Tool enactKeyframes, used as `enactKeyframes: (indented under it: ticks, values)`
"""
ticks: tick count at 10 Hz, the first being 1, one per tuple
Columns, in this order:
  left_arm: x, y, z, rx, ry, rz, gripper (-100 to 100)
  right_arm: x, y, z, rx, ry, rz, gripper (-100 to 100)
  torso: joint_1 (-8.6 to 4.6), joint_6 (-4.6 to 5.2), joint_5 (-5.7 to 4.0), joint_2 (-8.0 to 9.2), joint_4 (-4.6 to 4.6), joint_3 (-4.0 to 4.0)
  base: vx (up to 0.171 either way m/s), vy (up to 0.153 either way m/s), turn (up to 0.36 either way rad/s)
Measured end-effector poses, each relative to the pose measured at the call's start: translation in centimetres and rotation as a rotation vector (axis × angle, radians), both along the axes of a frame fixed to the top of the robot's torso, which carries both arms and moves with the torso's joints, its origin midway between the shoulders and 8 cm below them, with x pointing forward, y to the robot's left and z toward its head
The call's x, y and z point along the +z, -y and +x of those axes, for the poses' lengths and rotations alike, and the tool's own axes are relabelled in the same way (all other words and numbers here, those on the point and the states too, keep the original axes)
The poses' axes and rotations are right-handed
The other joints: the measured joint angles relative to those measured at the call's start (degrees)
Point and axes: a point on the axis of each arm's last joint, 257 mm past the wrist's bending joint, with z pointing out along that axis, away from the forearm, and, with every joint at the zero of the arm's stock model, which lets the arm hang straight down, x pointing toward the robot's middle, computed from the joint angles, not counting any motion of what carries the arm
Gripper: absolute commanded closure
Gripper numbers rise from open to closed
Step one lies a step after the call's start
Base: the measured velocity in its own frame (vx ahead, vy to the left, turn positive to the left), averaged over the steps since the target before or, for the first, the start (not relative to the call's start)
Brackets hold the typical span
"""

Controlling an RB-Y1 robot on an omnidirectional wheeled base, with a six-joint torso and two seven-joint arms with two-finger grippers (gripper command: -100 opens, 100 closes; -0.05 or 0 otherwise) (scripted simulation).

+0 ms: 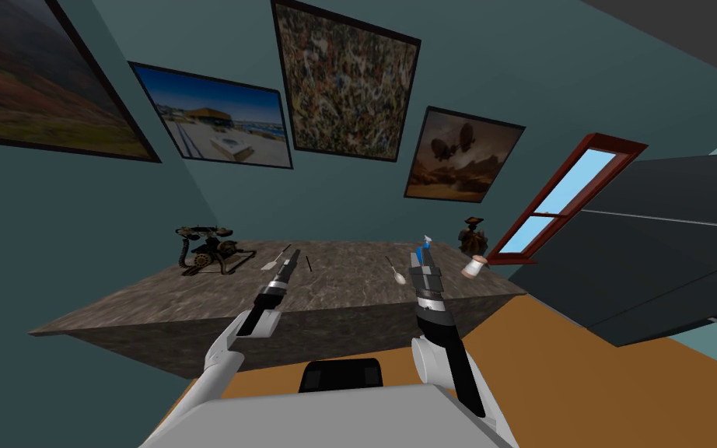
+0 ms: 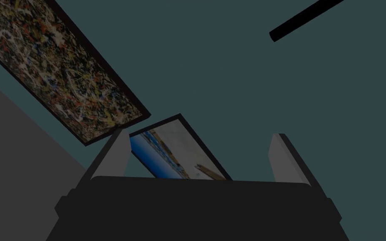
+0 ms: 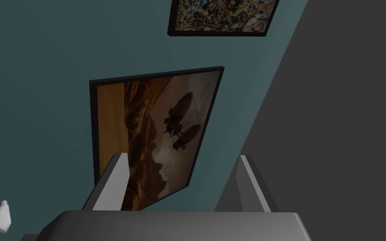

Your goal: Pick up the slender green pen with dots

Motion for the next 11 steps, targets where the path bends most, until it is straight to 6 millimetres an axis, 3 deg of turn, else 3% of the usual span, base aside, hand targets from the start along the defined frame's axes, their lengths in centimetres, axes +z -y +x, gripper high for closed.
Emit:
enactKeyframes:
  ticks: [11]
  values:
    - [-6.4,-3.1,3.5,0.063,-0.142,0.123,-100,0.0,0.0,0.0,0.0,0.0,0.0,0,0.03,0.0,0.01,0.05,0.01,0.03,0.006,-0.054,0.011]
